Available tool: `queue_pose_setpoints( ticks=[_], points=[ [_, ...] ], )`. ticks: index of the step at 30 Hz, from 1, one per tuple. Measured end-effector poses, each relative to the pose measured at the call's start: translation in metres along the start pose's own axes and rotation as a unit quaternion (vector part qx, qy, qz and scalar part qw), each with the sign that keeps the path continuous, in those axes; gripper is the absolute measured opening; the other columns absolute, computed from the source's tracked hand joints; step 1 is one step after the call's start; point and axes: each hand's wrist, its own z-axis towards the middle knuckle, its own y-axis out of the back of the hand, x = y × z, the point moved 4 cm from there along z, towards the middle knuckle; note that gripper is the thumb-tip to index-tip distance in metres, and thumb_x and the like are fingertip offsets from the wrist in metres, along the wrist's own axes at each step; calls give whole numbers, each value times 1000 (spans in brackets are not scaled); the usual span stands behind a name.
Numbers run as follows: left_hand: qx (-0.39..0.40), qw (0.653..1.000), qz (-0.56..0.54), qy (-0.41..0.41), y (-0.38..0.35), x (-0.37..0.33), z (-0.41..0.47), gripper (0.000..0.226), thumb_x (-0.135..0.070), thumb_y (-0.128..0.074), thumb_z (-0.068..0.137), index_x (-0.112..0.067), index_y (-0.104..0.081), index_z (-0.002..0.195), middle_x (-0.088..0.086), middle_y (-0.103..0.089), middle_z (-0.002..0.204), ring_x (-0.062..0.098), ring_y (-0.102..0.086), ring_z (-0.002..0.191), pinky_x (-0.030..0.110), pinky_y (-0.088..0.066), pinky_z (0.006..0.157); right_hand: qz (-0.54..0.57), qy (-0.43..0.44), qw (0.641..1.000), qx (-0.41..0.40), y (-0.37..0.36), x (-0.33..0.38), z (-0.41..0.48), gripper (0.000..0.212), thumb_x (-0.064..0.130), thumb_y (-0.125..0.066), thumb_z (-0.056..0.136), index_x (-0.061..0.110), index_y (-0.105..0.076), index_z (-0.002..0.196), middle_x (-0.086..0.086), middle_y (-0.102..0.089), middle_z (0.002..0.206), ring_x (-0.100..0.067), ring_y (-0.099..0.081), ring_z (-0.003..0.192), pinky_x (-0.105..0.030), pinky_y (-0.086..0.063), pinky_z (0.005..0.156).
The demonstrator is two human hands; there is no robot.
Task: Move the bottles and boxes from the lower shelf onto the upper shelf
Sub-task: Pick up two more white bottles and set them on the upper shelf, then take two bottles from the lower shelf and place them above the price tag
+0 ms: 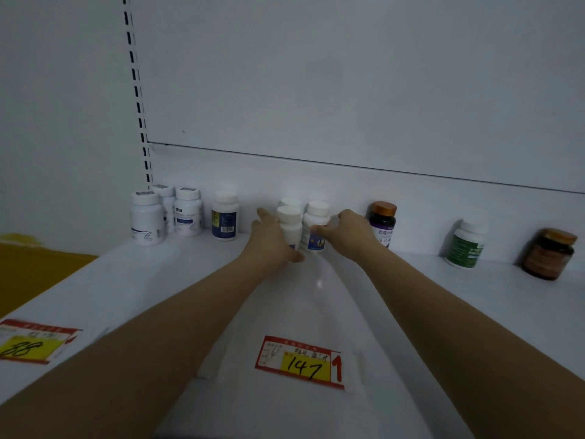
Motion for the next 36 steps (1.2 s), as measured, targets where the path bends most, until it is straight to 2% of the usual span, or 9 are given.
queue_pose_setpoints(
  ticks=[4,6,9,12,16,19,22,29,36],
  points=[
    [0,989,150,-8,12,4,-18,78,-37,-76,71,-3,-41,131,17,-52,124,34,-54,113,45,-48,96,-115,42,992,37,15,-1,-33,46,31,-59,90,-2,-54,121,-17,-60,120,-28,-59,105,-31,-47,82],
    [23,975,216,-37,18,2,-34,60,-41,-70,75,-8,-53,122,14,-58,117,31,-58,105,44,-50,93,-167,61,982,65,24,2,-54,47,31,-57,92,-1,-52,126,-17,-58,126,-28,-56,113,-32,-46,93],
    [33,956,285,-59,29,-7,-67,57,-43,-65,81,-9,-51,125,14,-55,123,32,-54,112,43,-47,96,-221,67,969,88,38,6,-88,48,30,-55,93,0,-50,130,-16,-55,129,-28,-55,115,-32,-45,95],
    [28,947,308,-90,37,-17,-102,54,-42,-64,83,-8,-52,123,15,-54,126,31,-51,114,39,-47,95,-248,65,963,86,51,9,-126,44,31,-55,93,-1,-54,124,-16,-58,123,-26,-56,105,-29,-45,85],
    [31,948,290,-131,40,-30,-157,52,-42,-63,84,-8,-52,122,13,-55,127,30,-52,114,33,-43,86,-259,53,962,64,74,7,-184,47,33,-54,93,2,-51,129,-16,-55,130,-28,-52,117,-30,-43,92],
    [42,953,246,-172,36,-51,-207,55,-39,-60,87,-5,-49,129,14,-52,133,29,-50,120,34,-42,94,-257,36,965,42,95,2,-229,49,33,-54,93,3,-49,131,-15,-53,134,-29,-50,122,-34,-41,99],
    [51,951,203,-228,23,-75,-255,52,-34,-60,88,-6,-49,130,15,-53,132,29,-53,116,36,-44,95,-268,9,963,20,118,-14,-271,48,33,-53,93,1,-52,128,-15,-57,127,-29,-54,116,-36,-45,97],
    [109,927,129,-336,-47,-123,-336,50,-30,-61,87,-12,-50,132,9,-55,131,24,-52,117,31,-43,95,-263,-75,962,-1,165,-82,-353,44,28,-54,92,-1,-55,126,-15,-58,128,-29,-53,115,-36,-44,96],
    [219,909,145,-324,-164,-129,-361,52,-31,-61,88,-11,-47,134,10,-52,135,24,-52,118,28,-41,93,-225,-153,961,48,170,-187,-390,45,26,-56,92,-4,-55,126,-18,-57,130,-31,-54,118,-35,-44,99]
  ],
)
